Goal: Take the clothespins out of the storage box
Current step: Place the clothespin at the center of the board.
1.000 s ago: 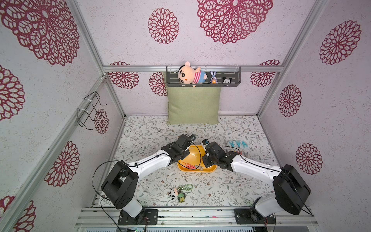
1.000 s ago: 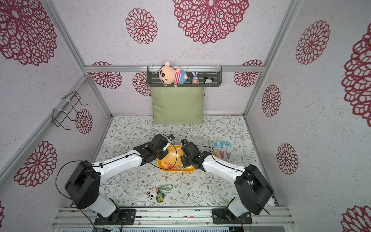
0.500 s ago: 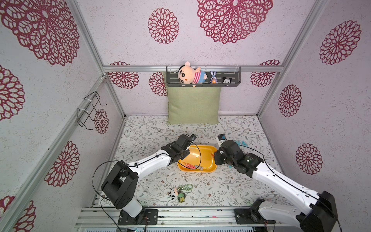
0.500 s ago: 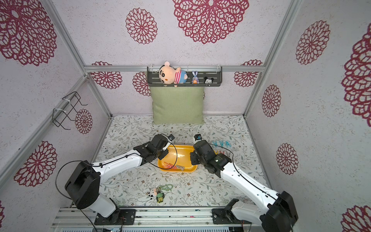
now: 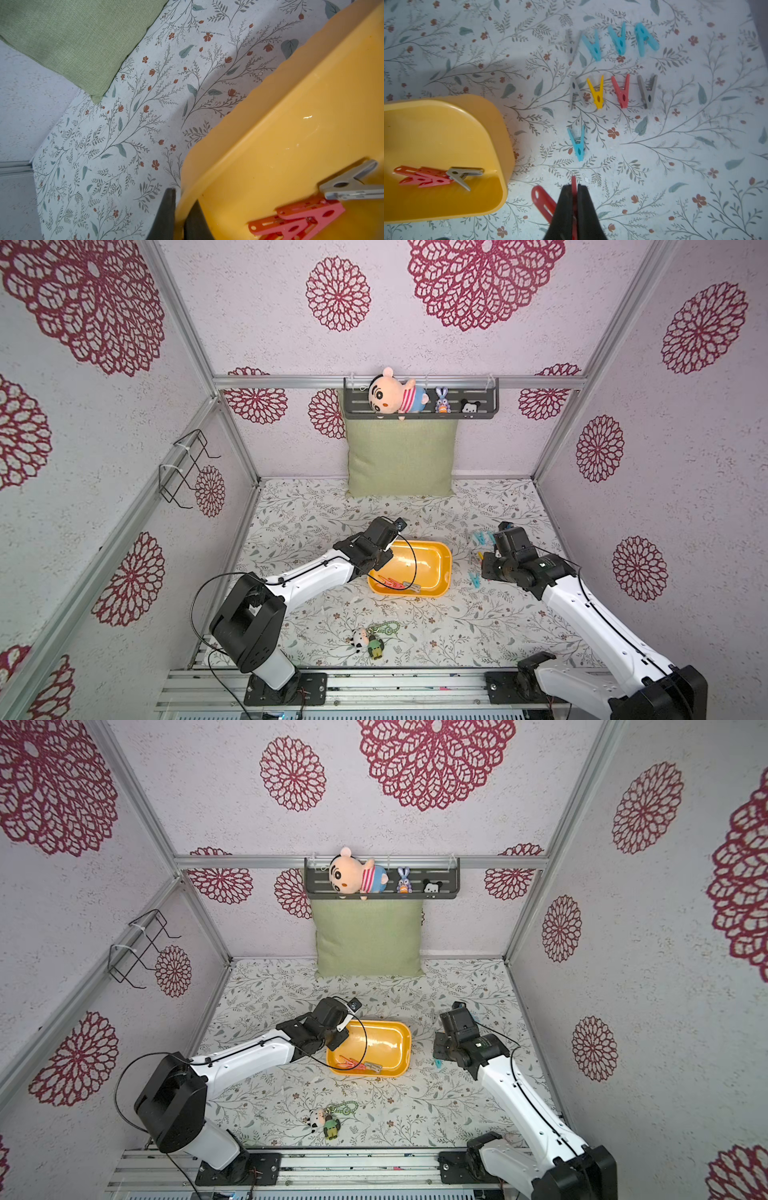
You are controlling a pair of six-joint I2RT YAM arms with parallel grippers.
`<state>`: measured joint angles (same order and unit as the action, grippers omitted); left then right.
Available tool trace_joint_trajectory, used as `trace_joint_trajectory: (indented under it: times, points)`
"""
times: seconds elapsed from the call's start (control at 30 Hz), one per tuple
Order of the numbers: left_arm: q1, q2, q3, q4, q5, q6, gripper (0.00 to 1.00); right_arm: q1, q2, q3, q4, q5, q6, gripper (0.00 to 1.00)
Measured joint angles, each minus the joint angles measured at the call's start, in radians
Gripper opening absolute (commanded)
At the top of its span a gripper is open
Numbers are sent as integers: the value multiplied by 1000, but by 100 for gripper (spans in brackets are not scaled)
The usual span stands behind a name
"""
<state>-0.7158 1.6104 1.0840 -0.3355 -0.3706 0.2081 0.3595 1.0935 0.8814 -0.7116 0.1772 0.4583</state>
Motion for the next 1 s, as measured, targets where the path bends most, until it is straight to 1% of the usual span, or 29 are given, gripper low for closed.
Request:
trace_joint_trajectory:
  times: [0.27,0.5,0.77,1.0]
  points:
    - [0,0,0,0,0,0,0,-94,128,-20,-24,-8,-41,0]
    - [0,0,0,0,0,0,0,-178,202,-28,14,-55,-82,0]
    - [-2,0,0,0,-2,0,0,-192,337,-39,108,-85,-101,0]
    - [-2,0,0,0,-2,0,0,-193,404,-41,162,-104,-119,0]
